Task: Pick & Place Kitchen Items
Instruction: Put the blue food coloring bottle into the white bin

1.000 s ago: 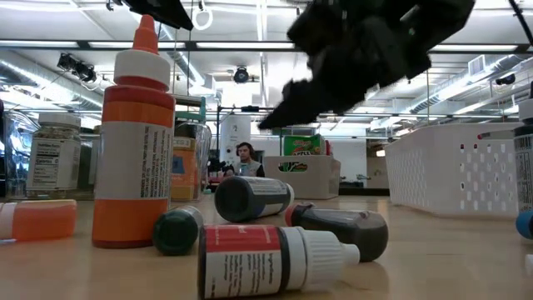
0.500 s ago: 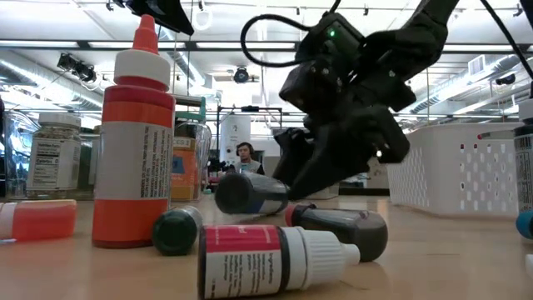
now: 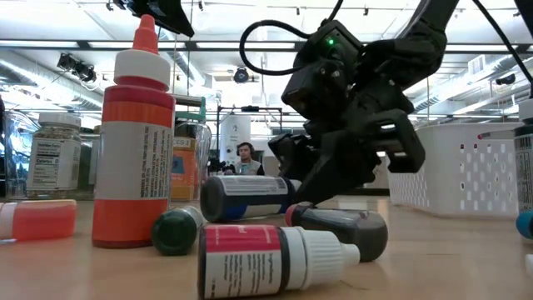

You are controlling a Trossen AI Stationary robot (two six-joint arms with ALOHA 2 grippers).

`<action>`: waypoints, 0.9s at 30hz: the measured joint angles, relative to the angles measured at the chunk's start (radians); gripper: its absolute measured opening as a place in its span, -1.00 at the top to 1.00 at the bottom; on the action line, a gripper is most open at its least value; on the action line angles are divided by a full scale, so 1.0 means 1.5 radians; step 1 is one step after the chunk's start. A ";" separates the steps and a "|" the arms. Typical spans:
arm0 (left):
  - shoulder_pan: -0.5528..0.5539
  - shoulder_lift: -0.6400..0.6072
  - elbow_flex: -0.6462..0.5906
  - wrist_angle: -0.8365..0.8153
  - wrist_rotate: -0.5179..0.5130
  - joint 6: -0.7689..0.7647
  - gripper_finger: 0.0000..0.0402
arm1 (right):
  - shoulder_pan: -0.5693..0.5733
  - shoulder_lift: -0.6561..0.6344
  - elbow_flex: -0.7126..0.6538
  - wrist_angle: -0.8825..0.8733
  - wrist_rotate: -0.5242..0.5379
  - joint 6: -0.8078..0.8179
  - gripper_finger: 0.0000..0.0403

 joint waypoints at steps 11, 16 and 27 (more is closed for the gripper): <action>0.000 0.000 0.000 -0.002 0.038 -0.014 -0.05 | 0.006 -0.004 0.000 0.014 0.011 0.031 0.39; 0.000 0.000 0.000 -0.002 0.039 -0.018 -0.05 | 0.007 -0.043 0.000 -0.012 0.059 0.035 0.35; 0.000 0.000 -0.001 -0.002 0.071 -0.030 -0.05 | 0.049 -0.299 0.043 -0.452 0.390 -0.050 0.37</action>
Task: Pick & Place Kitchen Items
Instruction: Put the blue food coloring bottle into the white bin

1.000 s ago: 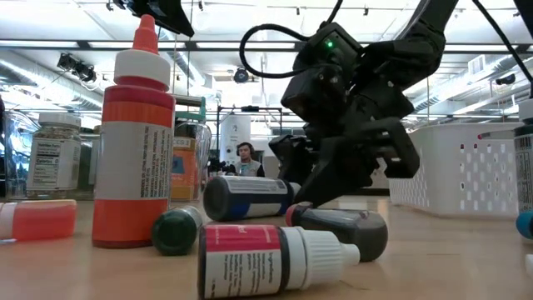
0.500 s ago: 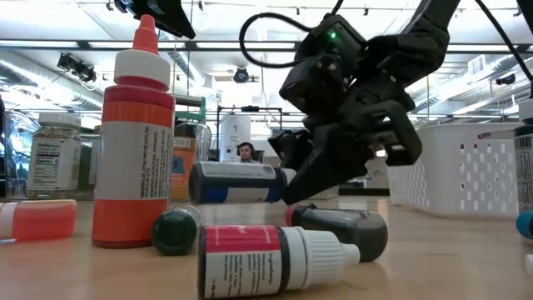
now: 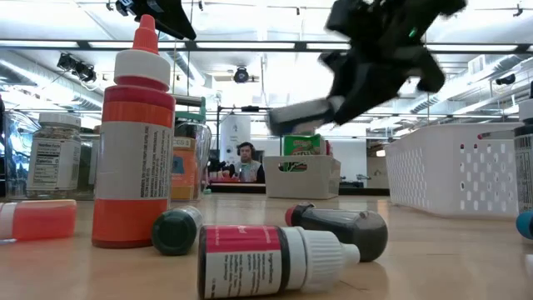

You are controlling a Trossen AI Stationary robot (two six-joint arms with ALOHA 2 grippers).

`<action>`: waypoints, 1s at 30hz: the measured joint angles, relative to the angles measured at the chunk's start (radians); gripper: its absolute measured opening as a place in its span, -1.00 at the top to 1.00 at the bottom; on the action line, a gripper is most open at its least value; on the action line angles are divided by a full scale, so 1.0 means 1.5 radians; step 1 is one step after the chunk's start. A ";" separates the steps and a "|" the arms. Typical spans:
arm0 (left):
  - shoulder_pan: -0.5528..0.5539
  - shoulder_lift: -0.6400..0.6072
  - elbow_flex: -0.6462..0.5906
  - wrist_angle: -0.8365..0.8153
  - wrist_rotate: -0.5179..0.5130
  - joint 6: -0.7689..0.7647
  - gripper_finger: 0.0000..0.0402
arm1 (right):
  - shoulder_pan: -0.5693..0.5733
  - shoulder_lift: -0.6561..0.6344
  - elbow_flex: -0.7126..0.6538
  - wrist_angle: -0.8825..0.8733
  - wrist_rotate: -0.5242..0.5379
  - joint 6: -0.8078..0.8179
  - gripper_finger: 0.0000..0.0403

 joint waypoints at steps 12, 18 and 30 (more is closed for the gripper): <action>0.000 0.000 -0.027 0.005 -0.002 -0.007 -0.05 | 0.045 -0.175 0.018 -0.409 0.245 -0.017 0.39; 0.000 0.000 -0.028 0.007 -0.002 -0.023 -0.05 | 0.038 -0.170 0.018 -0.580 0.192 0.022 0.36; 0.000 0.000 -0.028 0.006 -0.001 -0.088 -0.05 | 0.040 -0.074 0.012 -0.678 0.167 -0.112 0.37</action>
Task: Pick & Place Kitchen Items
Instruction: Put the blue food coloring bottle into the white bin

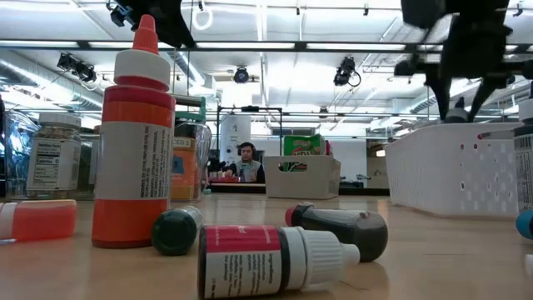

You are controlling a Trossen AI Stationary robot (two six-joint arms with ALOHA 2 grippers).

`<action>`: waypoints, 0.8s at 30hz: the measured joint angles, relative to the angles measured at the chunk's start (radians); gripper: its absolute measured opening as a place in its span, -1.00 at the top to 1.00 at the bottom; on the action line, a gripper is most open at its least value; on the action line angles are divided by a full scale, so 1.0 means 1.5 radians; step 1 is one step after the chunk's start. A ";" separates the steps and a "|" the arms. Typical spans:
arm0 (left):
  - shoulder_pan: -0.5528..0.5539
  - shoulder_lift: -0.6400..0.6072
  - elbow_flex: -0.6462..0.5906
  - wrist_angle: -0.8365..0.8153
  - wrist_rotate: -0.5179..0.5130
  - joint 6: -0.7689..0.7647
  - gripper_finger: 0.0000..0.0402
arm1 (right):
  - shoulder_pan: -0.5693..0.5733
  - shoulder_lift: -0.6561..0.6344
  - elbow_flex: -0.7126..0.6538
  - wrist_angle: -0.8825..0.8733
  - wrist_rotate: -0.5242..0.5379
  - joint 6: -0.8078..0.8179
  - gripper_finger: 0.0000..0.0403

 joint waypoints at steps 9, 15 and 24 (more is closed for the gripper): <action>0.000 0.000 0.000 -0.001 0.005 -0.004 -0.05 | 0.029 0.140 -0.001 -0.064 0.042 -0.053 0.36; 0.000 0.000 0.000 0.000 0.005 -0.006 -0.05 | 0.042 0.204 -0.001 -0.058 0.074 -0.007 0.35; 0.000 0.000 0.000 0.000 0.006 -0.006 -0.05 | 0.041 0.212 -0.001 -0.051 0.074 0.099 0.18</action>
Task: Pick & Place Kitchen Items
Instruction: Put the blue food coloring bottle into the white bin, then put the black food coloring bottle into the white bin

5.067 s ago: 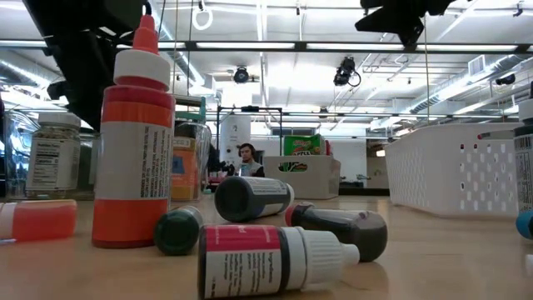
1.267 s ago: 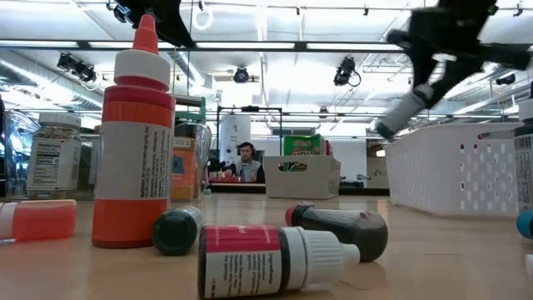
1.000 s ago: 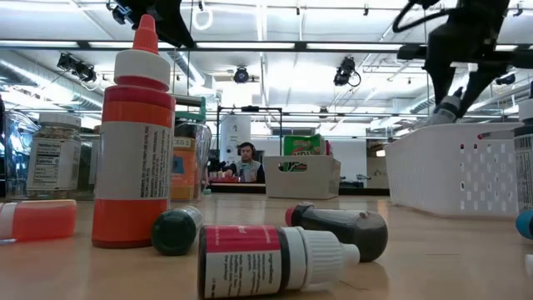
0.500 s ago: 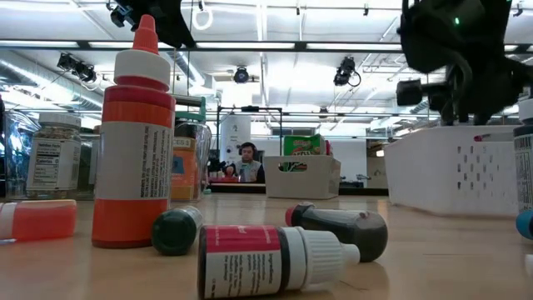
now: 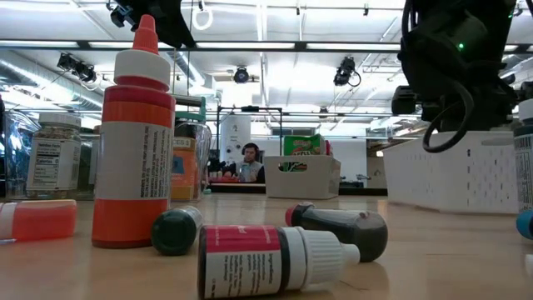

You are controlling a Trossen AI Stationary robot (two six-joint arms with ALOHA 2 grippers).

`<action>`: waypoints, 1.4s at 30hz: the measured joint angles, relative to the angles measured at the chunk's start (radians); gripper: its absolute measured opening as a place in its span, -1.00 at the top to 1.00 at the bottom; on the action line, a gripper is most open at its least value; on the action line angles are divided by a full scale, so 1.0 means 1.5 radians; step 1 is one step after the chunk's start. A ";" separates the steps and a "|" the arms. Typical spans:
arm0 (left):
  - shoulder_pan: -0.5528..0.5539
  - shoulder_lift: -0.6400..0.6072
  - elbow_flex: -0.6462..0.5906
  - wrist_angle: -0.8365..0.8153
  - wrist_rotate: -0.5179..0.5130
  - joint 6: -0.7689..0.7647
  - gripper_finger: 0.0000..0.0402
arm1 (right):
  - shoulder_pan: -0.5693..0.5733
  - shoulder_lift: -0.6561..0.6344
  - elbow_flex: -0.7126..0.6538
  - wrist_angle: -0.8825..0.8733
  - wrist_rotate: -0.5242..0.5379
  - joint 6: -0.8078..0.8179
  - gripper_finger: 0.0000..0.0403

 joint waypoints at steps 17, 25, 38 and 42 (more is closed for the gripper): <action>0.000 0.000 0.000 0.000 0.018 0.000 -0.05 | 0.000 -0.003 0.035 -0.040 -0.011 0.160 0.01; 0.000 0.000 0.000 -0.001 0.014 0.000 -0.05 | 0.001 -0.028 0.106 -0.041 -0.072 0.241 0.07; 0.000 0.000 0.001 -0.002 0.010 0.003 -0.05 | 0.016 -0.167 0.212 0.023 -0.138 0.527 0.11; 0.000 0.000 0.001 -0.001 0.010 0.004 -0.05 | 0.064 -0.217 0.174 0.157 -0.154 0.517 0.11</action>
